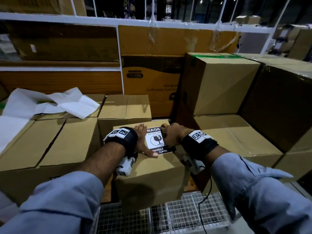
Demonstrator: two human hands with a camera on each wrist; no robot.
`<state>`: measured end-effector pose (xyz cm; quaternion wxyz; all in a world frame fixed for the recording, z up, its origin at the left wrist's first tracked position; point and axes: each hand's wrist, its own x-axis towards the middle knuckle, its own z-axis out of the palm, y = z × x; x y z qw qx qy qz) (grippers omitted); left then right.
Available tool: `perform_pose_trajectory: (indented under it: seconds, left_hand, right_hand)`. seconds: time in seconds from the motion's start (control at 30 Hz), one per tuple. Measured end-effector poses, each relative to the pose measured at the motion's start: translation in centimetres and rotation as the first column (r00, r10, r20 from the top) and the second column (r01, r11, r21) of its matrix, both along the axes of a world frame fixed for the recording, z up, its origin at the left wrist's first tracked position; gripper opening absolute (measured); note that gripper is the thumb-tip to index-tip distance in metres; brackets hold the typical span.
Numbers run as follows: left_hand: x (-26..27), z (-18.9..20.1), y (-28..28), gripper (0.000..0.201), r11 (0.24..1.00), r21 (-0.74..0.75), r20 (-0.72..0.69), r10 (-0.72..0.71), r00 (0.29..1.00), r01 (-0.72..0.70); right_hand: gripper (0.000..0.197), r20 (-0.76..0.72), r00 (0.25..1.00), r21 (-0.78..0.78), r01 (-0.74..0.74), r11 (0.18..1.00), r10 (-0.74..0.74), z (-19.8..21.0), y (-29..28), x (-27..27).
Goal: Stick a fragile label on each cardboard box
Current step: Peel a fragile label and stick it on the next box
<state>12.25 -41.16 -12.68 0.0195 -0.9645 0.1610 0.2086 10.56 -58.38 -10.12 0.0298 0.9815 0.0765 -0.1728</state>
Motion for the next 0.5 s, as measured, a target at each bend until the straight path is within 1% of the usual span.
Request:
perform_pose_trajectory:
  seconds: [0.17, 0.3, 0.4, 0.5]
  left_hand:
    - [0.1, -0.2, -0.1, 0.146, 1.000, 0.012, 0.014, 0.013, 1.000, -0.013]
    - [0.1, -0.1, -0.3, 0.145, 1.000, 0.027, 0.011, 0.014, 1.000, -0.015]
    - [0.4, -0.2, -0.3, 0.147, 0.999, 0.037, -0.008, 0.016, 1.000, -0.016]
    - [0.6, -0.7, -0.1, 0.148, 1.000, 0.005, 0.007, 0.006, 1.000, -0.006]
  right_hand:
    - [0.068, 0.078, 0.993, -0.044, -0.090, 0.995, 0.094, -1.2, -1.0, -1.8]
    - [0.061, 0.104, 0.985, -0.007, -0.140, 0.990, 0.140, -1.6, -2.2, -4.6]
    - [0.060, 0.123, 0.981, 0.030, -0.152, 0.988, 0.147, -1.2, -2.9, -6.9]
    - [0.074, 0.143, 0.977, 0.035, -0.163, 0.986, 0.157, -1.2, -3.1, -8.9]
